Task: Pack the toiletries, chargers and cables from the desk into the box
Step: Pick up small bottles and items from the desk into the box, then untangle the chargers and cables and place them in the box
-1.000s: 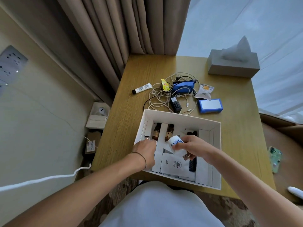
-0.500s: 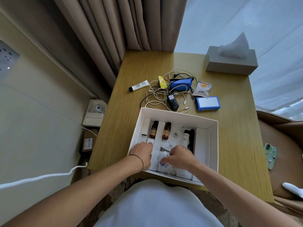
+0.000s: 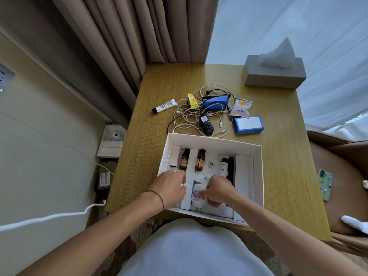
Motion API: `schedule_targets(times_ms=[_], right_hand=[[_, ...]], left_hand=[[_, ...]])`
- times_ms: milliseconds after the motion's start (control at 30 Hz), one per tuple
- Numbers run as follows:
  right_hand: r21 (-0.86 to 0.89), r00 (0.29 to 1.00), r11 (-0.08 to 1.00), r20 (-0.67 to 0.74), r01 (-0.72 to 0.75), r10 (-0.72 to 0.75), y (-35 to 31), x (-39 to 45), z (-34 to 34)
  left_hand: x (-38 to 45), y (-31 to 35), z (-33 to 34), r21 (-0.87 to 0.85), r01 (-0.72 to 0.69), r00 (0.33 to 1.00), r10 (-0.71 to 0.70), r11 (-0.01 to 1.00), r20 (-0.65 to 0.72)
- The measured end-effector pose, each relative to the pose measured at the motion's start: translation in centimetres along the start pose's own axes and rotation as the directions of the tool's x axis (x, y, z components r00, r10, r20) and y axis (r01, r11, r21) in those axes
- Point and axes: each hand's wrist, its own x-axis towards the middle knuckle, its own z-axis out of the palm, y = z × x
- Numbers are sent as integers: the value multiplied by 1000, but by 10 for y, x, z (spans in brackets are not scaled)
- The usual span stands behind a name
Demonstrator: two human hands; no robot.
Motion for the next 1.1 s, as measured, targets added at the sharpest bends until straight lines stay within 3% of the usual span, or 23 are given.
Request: schedule_targets(times_ms=[333,467,633,800,967,1100], right_hand=[[-178,983,983,-163,50,-79,-13,-11,-20],[-108,931,985,-327,136,-164,-34,-22,-62],[-96,853,974,-471,205,-225,-53,-27,-115],[-50,817,978,-541,205,-199,-57,-17,-151],[-75,797,990,-587,117,-139,-44,1,-173],[-68,819,996,-567,53,-82,-32,16,-182]], left_hand=[[12,18,-15,-84,-215,954,191,973,-230],[24,30,-32,-67,-326,882,277,943,-382],[51,36,-61,-47,-344,838,284,938,-466],[89,46,-89,-57,-315,848,254,947,-465],[128,58,-97,-41,-260,902,227,965,-368],[159,63,-90,129,-219,932,246,967,-266]])
